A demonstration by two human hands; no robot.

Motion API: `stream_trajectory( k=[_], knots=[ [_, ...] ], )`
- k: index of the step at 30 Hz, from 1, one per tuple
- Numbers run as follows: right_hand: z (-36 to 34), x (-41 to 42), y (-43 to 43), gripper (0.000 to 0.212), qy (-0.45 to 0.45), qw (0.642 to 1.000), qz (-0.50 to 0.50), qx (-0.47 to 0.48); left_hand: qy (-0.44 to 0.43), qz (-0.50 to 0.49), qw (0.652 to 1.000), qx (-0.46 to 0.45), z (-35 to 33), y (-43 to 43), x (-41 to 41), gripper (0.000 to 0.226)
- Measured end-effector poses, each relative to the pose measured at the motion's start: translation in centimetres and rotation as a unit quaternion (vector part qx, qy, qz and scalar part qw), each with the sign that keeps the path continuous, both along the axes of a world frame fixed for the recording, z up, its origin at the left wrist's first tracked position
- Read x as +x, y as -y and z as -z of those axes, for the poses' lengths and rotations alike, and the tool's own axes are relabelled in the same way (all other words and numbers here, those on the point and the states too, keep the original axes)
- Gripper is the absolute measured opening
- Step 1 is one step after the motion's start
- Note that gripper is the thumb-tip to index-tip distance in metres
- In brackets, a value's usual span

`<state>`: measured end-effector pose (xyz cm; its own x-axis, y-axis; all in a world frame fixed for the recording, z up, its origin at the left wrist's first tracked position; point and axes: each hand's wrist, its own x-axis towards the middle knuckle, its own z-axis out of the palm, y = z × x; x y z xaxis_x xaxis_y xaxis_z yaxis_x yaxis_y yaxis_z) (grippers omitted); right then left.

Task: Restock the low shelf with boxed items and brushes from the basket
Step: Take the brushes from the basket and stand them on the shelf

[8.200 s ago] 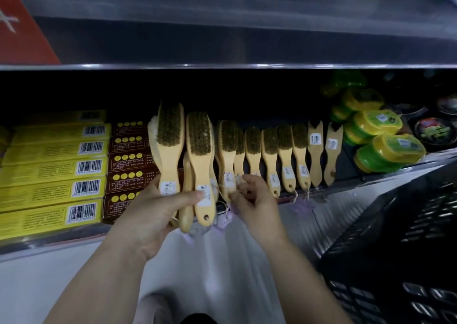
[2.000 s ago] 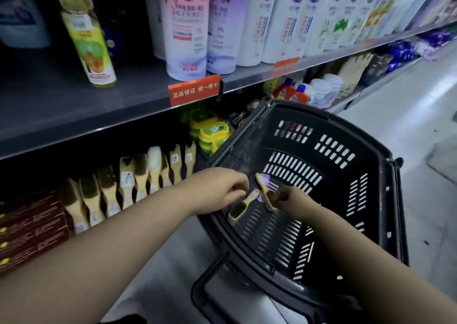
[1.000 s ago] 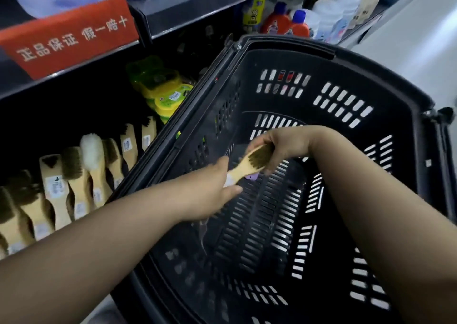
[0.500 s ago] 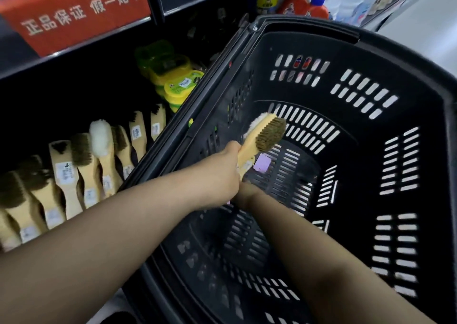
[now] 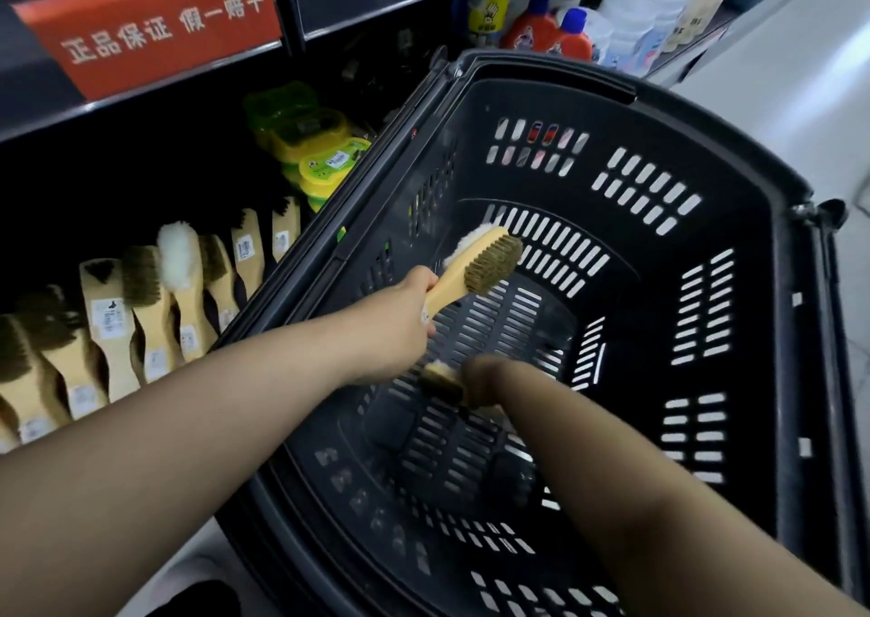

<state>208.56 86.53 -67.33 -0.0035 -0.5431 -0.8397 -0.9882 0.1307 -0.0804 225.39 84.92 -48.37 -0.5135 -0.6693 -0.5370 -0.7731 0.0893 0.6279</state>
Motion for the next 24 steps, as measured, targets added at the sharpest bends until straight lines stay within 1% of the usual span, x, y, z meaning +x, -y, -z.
stream_trajectory(
  k=[2, 3, 4, 5, 6, 7, 8, 9, 10, 11, 12, 14, 16, 17, 21, 24],
  knots=[
    [-3.2, -1.2, 0.7, 0.032, 0.044, 0.997, 0.069, 0.014, -0.030, -0.027, 0.999, 0.020, -0.3, -0.4, 0.1, 0.049],
    [-5.2, -1.7, 0.8, 0.029, 0.088, 0.988, 0.126, 0.007, -0.055, -0.048, 0.997, 0.030, -0.5, -0.5, 0.1, 0.048],
    [-7.3, -2.2, 0.8, 0.025, 0.130, 0.972, 0.196, -0.016, -0.085, -0.073, 0.993, 0.043, -0.7, -0.8, 0.1, 0.046],
    [-9.5, -2.5, 0.6, 0.020, 0.174, 0.944, 0.278, -0.047, -0.116, -0.099, 0.987, 0.056, -1.0, -1.1, 0.2, 0.044],
    [-11.8, -2.6, 0.2, 0.015, 0.228, 0.904, 0.354, -0.078, -0.141, -0.120, 0.980, 0.067, -1.3, -1.5, 0.3, 0.040],
    [-14.0, -2.6, -0.3, 0.011, 0.291, 0.855, 0.417, -0.103, -0.158, -0.132, 0.976, 0.070, -1.7, -1.8, 0.5, 0.035],
    [-16.3, -2.4, -1.0, 0.008, 0.353, 0.807, 0.458, -0.118, -0.170, -0.141, 0.973, 0.069, -2.1, -2.3, 0.8, 0.030],
    [-18.6, -1.9, -1.7, 0.008, 0.412, 0.765, 0.480, -0.120, -0.185, -0.154, 0.968, 0.067, -2.5, -2.7, 1.0, 0.026],
    [-20.7, -1.4, -2.5, 0.012, 0.462, 0.733, 0.485, -0.118, -0.205, -0.175, 0.960, 0.072, -3.1, -3.1, 1.3, 0.024],
    [-22.4, -0.6, -3.1, 0.016, 0.503, 0.710, 0.479, -0.114, -0.229, -0.199, 0.950, 0.079, -3.7, -3.5, 1.6, 0.022],
    [-23.9, 0.3, -3.8, 0.018, 0.534, 0.695, 0.468, -0.116, -0.252, -0.222, 0.938, 0.085, -4.3, -4.0, 2.1, 0.020],
    [-26.3, 2.8, -5.0, 0.020, 0.564, 0.679, 0.448, -0.144, -0.298, -0.260, 0.912, 0.110, -5.5, -5.3, 3.3, 0.024],
    [-27.5, 5.5, -5.7, 0.017, 0.558, 0.679, 0.432, -0.200, -0.361, -0.290, 0.871, 0.161, -6.7, -6.3, 5.1, 0.033],
    [-28.0, 6.8, -6.0, 0.017, 0.554, 0.681, 0.425, -0.222, -0.385, -0.295, 0.858, 0.170, -7.3, -6.8, 6.2, 0.032],
    [-29.2, 12.4, -7.0, 0.014, 0.548, 0.688, 0.402, -0.256, -0.411, -0.298, 0.850, 0.139, -8.4, -8.5, 11.3, 0.021],
    [-28.8, 17.2, -8.1, 0.013, 0.568, 0.686, 0.396, -0.224, -0.422, -0.320, 0.838, 0.131, -8.5, -9.9, 15.4, 0.021]
  ],
)
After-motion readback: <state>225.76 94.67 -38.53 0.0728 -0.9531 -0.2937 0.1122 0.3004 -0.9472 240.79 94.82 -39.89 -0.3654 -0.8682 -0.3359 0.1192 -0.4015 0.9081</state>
